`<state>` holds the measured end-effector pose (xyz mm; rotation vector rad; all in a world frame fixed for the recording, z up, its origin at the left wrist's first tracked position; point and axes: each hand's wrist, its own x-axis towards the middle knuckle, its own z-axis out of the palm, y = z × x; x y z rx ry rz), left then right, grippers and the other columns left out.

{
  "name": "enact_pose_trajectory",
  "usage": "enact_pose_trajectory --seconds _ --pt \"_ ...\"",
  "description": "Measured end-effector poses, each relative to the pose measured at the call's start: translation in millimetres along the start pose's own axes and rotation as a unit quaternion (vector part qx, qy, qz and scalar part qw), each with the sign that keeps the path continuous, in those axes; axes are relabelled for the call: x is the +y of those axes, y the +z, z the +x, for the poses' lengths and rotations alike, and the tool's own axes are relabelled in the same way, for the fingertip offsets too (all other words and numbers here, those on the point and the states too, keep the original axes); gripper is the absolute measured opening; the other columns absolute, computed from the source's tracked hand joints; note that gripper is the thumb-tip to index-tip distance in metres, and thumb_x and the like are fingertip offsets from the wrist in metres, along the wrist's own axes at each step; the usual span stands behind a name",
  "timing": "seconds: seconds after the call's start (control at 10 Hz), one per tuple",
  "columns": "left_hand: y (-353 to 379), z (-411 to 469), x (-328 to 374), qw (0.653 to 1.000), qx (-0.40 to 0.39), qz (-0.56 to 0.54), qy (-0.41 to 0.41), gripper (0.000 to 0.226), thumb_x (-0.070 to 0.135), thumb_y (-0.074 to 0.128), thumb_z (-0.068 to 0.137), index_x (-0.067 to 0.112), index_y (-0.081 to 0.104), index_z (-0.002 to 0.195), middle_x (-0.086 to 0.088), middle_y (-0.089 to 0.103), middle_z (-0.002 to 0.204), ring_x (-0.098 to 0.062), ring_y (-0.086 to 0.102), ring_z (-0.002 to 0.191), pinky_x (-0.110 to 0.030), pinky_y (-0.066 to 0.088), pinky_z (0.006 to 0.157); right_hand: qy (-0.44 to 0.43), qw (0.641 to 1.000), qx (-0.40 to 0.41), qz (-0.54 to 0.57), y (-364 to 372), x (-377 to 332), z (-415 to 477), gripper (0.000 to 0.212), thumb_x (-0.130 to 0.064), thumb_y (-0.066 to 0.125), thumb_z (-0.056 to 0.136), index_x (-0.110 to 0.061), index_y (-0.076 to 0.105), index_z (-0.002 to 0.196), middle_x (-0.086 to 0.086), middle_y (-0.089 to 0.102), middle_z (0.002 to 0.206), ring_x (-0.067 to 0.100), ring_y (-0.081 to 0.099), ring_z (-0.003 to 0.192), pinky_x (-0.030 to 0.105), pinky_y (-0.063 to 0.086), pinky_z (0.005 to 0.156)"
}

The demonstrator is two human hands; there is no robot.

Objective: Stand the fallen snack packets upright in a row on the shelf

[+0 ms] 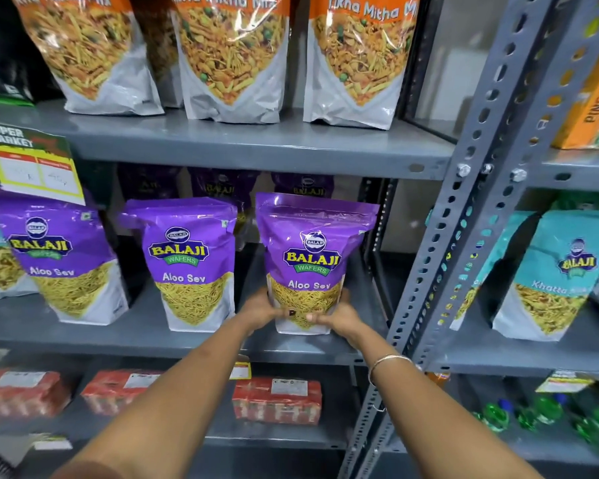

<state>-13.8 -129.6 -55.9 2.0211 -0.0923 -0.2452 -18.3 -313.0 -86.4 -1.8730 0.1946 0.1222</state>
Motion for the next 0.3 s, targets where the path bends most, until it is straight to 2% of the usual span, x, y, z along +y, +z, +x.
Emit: enact_pose_trajectory --seconds 0.1,0.2,0.3 --pt "0.1 -7.5 -1.9 0.999 0.03 0.038 0.021 0.062 0.015 0.071 0.076 0.003 0.039 0.128 -0.019 0.053 0.131 -0.032 0.052 0.12 -0.036 0.041 0.1 -0.038 0.996 0.075 -0.042 6.7 -8.1 -9.9 0.129 -0.064 0.079 0.041 -0.018 0.014 0.143 0.01 0.042 0.146 0.028 0.041 0.135 0.048 0.038 0.11" --pt "-8.7 -26.5 12.9 0.985 0.094 0.094 0.106 0.073 0.028 0.067 0.079 0.01 0.029 0.137 -0.014 0.044 0.14 -0.029 0.046 0.128 -0.038 0.038 0.105 -0.131 0.957 0.226 -0.127 14.1 -57.3 -57.1 0.113 -0.062 0.065 0.067 -0.016 0.004 0.15 0.004 0.013 0.159 0.02 0.013 0.147 0.04 0.023 0.118" --pt "-20.9 -49.9 29.4 0.94 0.198 0.178 0.211 0.066 0.035 0.057 0.085 0.013 0.027 0.14 -0.008 0.04 0.145 -0.025 0.041 0.132 -0.043 0.039 0.107 -0.275 0.887 0.326 -0.176 22.6 -96.2 -90.5 0.102 -0.068 0.043 0.076 -0.008 0.004 0.15 0.007 0.006 0.16 0.017 0.003 0.148 0.026 0.01 0.119"
